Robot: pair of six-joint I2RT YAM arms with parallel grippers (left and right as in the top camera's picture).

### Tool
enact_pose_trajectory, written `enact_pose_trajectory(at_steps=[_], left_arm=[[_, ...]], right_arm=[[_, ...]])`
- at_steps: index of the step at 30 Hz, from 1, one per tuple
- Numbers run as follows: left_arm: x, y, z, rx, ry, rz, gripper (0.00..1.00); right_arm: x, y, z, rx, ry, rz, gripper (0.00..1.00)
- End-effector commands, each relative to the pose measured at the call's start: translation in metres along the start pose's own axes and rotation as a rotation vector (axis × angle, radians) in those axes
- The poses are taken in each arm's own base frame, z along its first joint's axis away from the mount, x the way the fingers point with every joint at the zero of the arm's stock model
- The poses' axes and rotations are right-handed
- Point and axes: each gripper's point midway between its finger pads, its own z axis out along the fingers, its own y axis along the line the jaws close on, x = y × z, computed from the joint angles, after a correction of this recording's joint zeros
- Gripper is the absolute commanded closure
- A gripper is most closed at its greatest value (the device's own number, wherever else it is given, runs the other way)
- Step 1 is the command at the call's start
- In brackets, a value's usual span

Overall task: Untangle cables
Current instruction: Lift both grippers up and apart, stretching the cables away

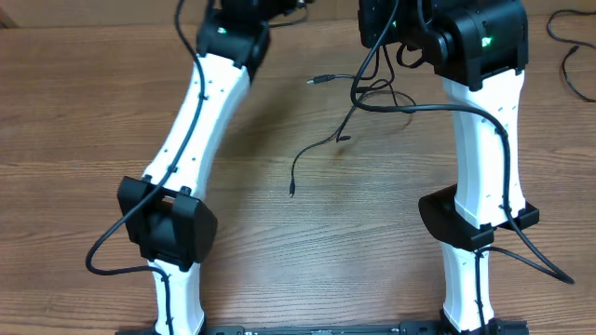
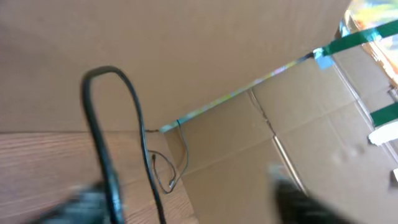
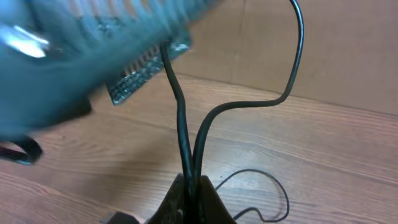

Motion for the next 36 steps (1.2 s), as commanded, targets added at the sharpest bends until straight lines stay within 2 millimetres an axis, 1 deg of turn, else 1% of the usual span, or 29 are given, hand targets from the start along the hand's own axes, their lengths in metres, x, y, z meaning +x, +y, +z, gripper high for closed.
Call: enact_pose_trajectory(at_steps=[1,2,3,5,7,8,10,12,13,14,18,19,20,22,24,26,31,34,36], left_arm=[[-0.01,0.013,-0.001,-0.088,-0.071,0.019,0.73],[-0.009,0.02,-0.001,-0.119,-0.07,0.004,0.89],[-0.008,0.03,-0.003,-0.155,-0.071,-0.012,0.96],[-0.004,0.045,-0.007,-0.219,-0.055,-0.003,0.96],[0.001,0.059,-0.013,-0.276,-0.011,0.097,0.96],[0.0,0.067,-0.021,-0.32,0.004,0.135,0.96],[-0.009,0.085,-0.048,-0.453,-0.004,0.157,0.96],[-0.025,0.089,-0.081,-0.552,-0.025,0.198,0.96],[-0.033,0.087,-0.097,-0.59,-0.039,0.215,0.96],[-0.048,0.078,-0.128,-0.641,-0.067,0.241,0.96],[-0.071,0.055,-0.183,-0.701,-0.138,0.254,0.96],[-0.076,0.049,-0.193,-0.706,-0.155,0.253,0.96],[-0.083,0.036,-0.21,-0.7,-0.184,0.257,0.96],[-0.086,0.023,-0.219,-0.683,-0.204,0.268,0.96],[-0.088,0.011,-0.225,-0.669,-0.221,0.28,0.96],[-0.091,0.0,-0.228,-0.651,-0.241,0.297,0.96],[-0.104,-0.028,-0.231,-0.576,-0.328,0.295,0.96],[-0.113,-0.047,-0.233,-0.514,-0.399,0.248,0.96],[-0.12,-0.058,-0.233,-0.461,-0.449,0.187,0.96]], right_arm=[[-0.007,0.004,-0.025,-0.019,-0.047,-0.001,0.96],[-0.007,0.004,-0.026,-0.02,-0.048,-0.001,0.96],[-0.007,0.003,-0.028,-0.019,-0.05,0.0,0.96],[-0.008,0.003,-0.033,-0.02,-0.058,0.0,0.96],[-0.009,0.002,-0.036,-0.013,-0.066,0.0,0.96],[-0.01,-0.001,-0.038,0.001,-0.072,0.001,0.96],[-0.014,-0.017,-0.041,0.078,-0.092,0.01,0.96],[-0.02,-0.035,-0.043,0.147,-0.116,0.026,0.96],[-0.023,-0.041,-0.043,0.162,-0.126,0.035,0.96],[-0.03,-0.052,-0.045,0.179,-0.153,0.057,0.96],[-0.039,-0.073,-0.047,0.211,-0.193,0.086,0.96],[-0.04,-0.077,-0.048,0.218,-0.195,0.092,0.59],[-0.039,-0.084,-0.048,0.23,-0.193,0.099,0.0],[-0.036,-0.089,-0.048,0.239,-0.181,0.105,0.0],[-0.032,-0.087,-0.047,0.225,-0.163,0.105,0.0],[-0.027,-0.08,-0.043,0.18,-0.137,0.104,0.0],[-0.009,-0.05,-0.029,0.003,-0.045,0.21,0.0],[0.002,-0.047,-0.014,-0.012,0.015,0.292,0.0],[0.007,-0.047,-0.004,-0.005,0.043,0.405,0.0]])
